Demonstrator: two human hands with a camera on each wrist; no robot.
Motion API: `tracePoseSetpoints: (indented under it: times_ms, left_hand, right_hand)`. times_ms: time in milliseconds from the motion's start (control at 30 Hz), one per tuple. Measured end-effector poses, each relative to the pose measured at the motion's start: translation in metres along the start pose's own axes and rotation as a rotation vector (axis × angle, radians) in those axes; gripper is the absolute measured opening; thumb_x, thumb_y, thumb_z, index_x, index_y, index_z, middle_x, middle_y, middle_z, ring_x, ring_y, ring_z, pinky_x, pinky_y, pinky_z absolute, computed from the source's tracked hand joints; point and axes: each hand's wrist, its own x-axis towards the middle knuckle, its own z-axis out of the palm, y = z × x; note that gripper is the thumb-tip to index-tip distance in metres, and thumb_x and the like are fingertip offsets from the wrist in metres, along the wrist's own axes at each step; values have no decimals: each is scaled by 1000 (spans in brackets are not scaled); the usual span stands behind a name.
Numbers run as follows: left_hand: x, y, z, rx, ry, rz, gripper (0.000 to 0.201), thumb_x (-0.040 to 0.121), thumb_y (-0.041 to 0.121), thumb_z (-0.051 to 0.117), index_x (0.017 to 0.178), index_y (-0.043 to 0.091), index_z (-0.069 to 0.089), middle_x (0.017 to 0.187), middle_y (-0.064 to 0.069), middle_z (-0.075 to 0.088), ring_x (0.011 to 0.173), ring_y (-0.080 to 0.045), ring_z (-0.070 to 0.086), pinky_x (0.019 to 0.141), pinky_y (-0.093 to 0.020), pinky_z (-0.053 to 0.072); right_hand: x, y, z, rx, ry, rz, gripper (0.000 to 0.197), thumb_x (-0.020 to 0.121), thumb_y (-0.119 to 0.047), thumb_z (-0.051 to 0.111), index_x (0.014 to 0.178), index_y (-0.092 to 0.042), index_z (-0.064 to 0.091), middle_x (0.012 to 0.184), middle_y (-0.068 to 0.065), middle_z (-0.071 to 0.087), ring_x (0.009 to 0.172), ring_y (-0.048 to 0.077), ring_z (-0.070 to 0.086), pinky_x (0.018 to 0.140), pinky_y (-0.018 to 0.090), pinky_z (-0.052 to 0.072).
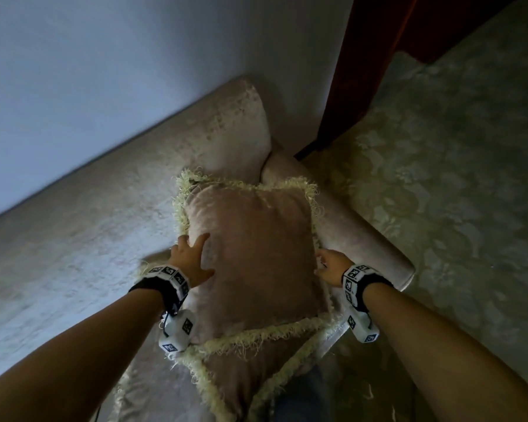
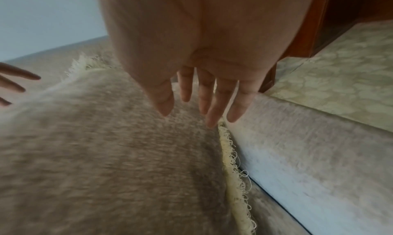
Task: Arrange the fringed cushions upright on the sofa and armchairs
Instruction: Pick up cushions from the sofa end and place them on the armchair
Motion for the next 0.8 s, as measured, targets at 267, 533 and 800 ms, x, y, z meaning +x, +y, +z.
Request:
tracePoseSetpoints:
  times_ms: [267,533,800]
  left_hand:
    - [52,17,-1,-51,-183,-123,155,36,53,94,133,63,-26,158,-17,-17,139,-49,28,103,-62,39]
    - [77,20,14,-81,-215,-204,164,32,47,97,138,56,-27,154,-17,-30,141,-50,17,108,-60,30]
    - [90,15,24,-96,-227,-233,162,34,43,98,136,58,-28,152,-17,13,139,-47,26,108,-63,30]
  right_hand:
    - [92,44,-4,169,-103,-56,104,73,-54,76,152,-38,10,156,7,27,138,31,35,112,41,33]
    - [159,64,42,365,-248,-129,144,33,-67,90,141,-63,-5,159,-2,18,142,25,28,112,50,34]
    - [167,55,60,535,-264,-87,142,49,-37,95,143,-56,-9,159,4,13,143,29,24,113,49,31]
